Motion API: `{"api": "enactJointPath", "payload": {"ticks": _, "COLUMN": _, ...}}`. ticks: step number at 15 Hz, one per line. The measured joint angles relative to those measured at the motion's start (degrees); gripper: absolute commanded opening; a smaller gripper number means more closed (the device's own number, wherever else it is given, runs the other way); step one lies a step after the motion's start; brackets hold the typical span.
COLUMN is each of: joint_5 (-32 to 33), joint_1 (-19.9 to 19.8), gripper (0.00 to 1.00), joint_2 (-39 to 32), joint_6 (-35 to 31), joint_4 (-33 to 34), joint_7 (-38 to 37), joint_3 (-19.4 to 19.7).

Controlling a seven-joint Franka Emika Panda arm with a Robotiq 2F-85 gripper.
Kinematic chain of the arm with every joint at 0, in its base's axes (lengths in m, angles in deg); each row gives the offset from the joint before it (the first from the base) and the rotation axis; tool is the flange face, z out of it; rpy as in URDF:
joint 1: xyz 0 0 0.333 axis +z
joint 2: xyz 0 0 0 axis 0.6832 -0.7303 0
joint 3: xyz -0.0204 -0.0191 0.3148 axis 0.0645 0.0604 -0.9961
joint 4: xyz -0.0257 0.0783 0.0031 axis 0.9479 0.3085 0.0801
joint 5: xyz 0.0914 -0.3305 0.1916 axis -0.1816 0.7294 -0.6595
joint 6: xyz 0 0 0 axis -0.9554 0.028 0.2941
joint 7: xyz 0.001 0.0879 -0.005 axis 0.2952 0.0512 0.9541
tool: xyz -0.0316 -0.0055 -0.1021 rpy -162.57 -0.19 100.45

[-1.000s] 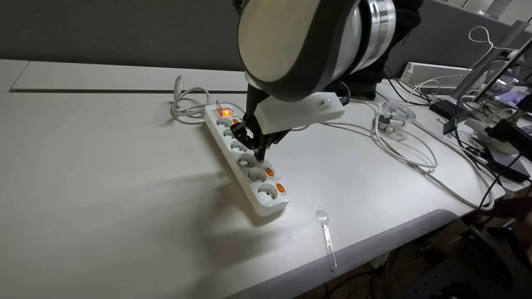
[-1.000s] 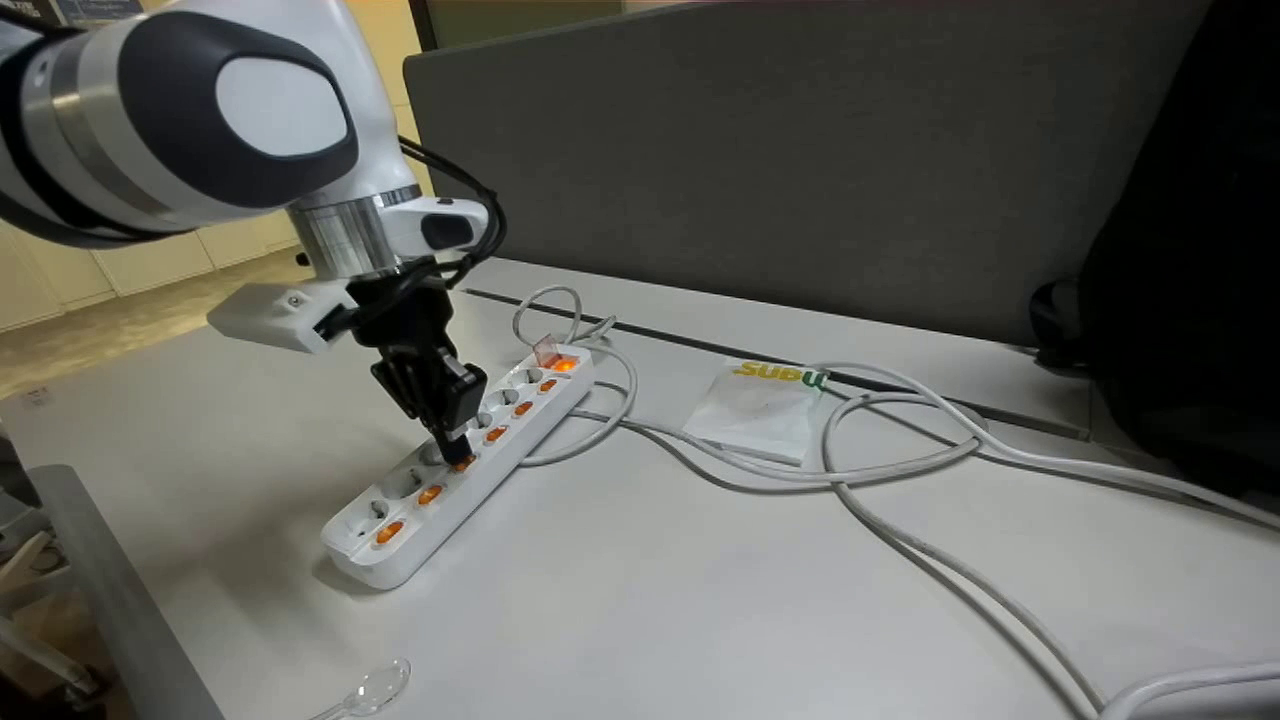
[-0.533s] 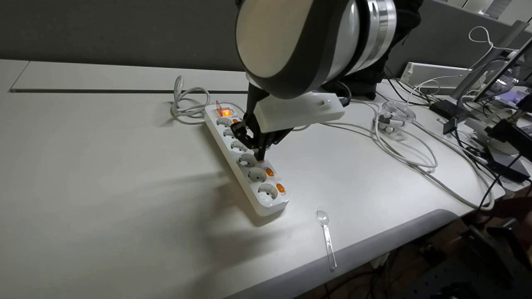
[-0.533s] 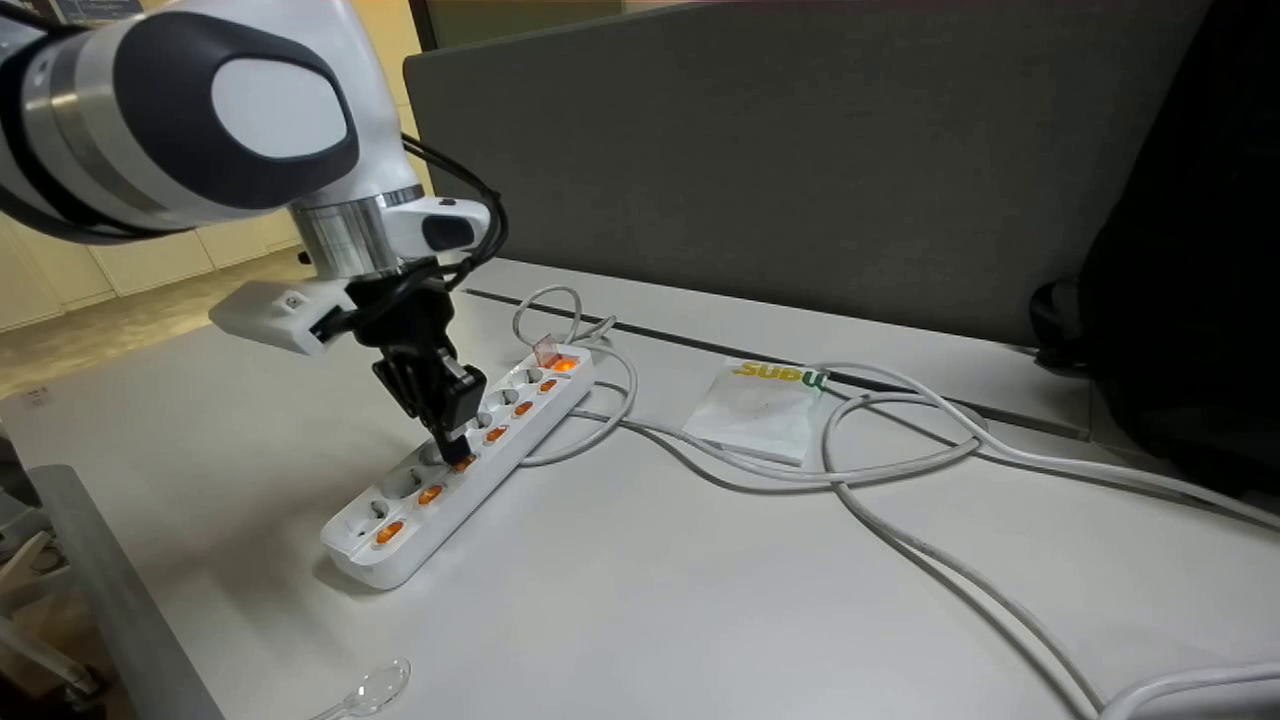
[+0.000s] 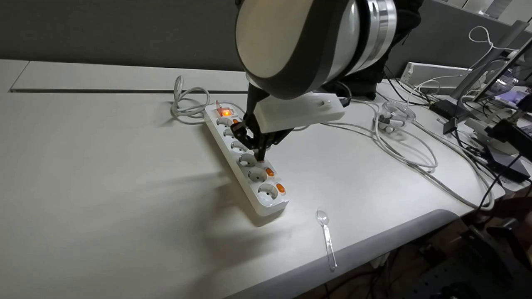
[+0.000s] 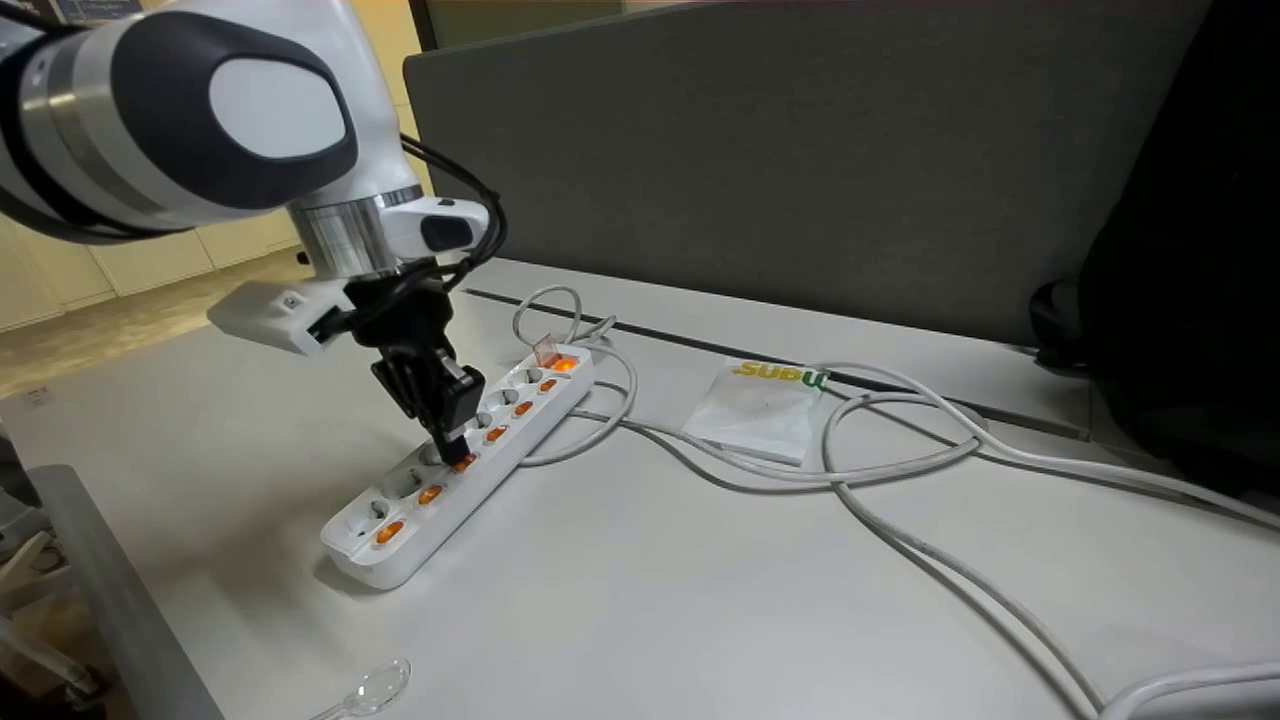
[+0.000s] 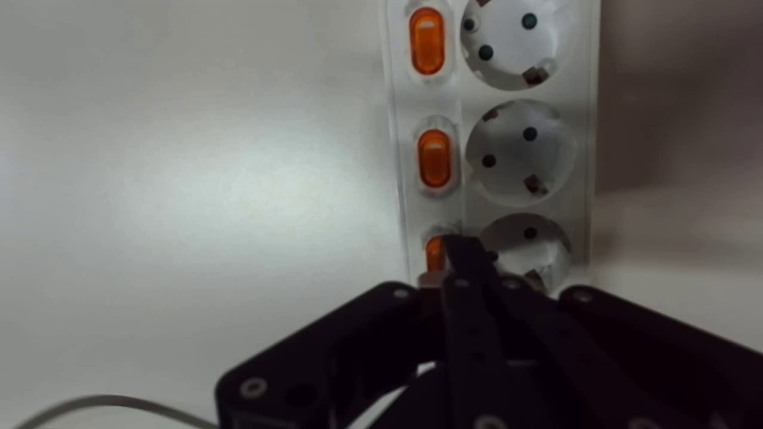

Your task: Turn off the third last switch to the left then turn it on again

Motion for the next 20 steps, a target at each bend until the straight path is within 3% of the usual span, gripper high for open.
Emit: {"api": "enactJointPath", "payload": {"ticks": 20, "joint_5": 0.13, "joint_1": 1.77, "gripper": 0.00, "joint_2": 0.78, "joint_6": 0.34, "joint_4": -1.34, "joint_7": -2.26, "joint_3": 2.00}}
